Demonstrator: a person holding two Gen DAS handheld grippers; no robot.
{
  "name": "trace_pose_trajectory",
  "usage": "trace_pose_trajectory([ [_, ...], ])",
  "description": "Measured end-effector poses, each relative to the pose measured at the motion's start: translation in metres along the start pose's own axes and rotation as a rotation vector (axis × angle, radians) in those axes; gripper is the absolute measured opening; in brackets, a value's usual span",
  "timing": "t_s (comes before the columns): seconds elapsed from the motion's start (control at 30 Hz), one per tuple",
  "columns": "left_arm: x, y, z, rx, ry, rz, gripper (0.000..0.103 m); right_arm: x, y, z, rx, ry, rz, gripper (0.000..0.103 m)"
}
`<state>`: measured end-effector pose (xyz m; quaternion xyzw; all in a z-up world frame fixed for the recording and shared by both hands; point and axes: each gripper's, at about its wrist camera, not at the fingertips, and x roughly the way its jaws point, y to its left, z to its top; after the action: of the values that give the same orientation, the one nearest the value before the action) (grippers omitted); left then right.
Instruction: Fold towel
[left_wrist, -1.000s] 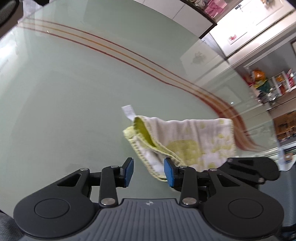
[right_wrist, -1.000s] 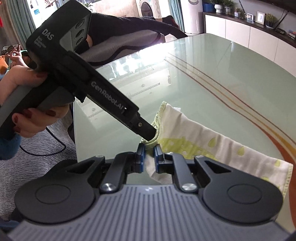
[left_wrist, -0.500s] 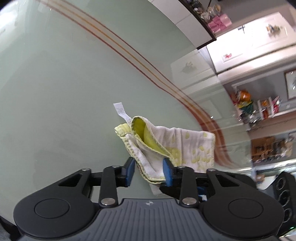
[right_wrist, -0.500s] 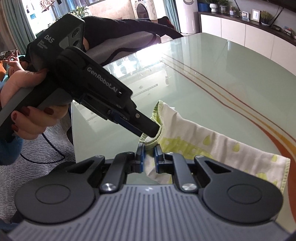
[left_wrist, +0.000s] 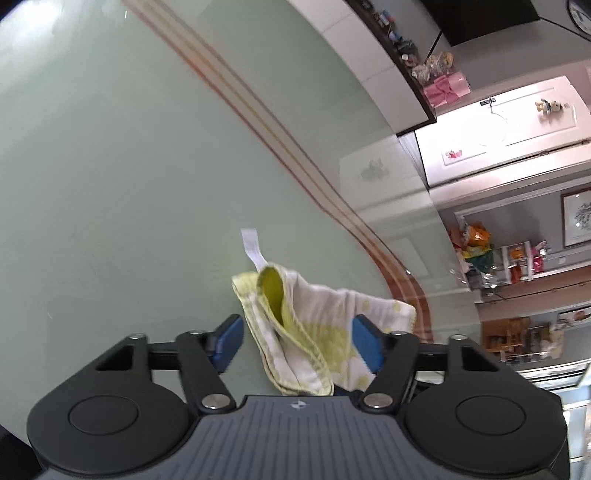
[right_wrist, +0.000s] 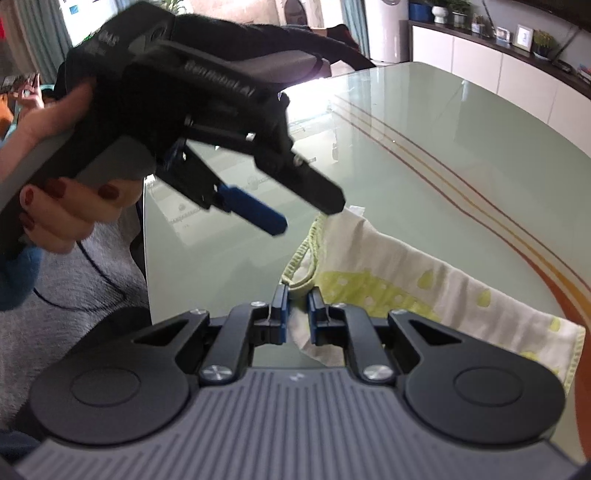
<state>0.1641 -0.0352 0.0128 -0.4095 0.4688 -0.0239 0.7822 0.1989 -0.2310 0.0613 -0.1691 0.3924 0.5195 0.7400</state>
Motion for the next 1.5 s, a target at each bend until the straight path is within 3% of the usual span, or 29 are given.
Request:
trace_pose_trajectory([
  [0.33,0.012,-0.002,0.004,-0.001,0.080,-0.001,0.079,-0.006,0.000,-0.002,-0.001,-0.019,0.008,0.011],
  [0.7,0.026,0.005,0.004,-0.030,0.104,-0.028,0.079,-0.015,-0.003,-0.004,-0.010,-0.034,0.019,0.011],
  [0.77,0.030,0.004,0.005,-0.029,0.105,-0.023,0.075,-0.016,-0.004,-0.005,-0.009,-0.033,0.020,0.011],
  [1.03,0.034,0.010,0.002,-0.046,0.105,0.001,0.041,-0.018,-0.006,-0.005,-0.008,-0.033,0.017,0.011],
  [1.27,0.031,0.010,0.002,-0.036,0.089,0.016,0.027,-0.017,-0.002,-0.005,-0.007,-0.028,0.013,0.011],
  [1.33,0.030,0.008,0.002,-0.028,0.086,0.021,0.019,-0.016,-0.001,-0.004,-0.010,-0.026,0.011,0.011],
  [1.5,0.029,-0.001,0.002,0.014,0.081,0.056,0.015,-0.016,0.003,-0.004,-0.027,-0.023,0.001,0.014],
])
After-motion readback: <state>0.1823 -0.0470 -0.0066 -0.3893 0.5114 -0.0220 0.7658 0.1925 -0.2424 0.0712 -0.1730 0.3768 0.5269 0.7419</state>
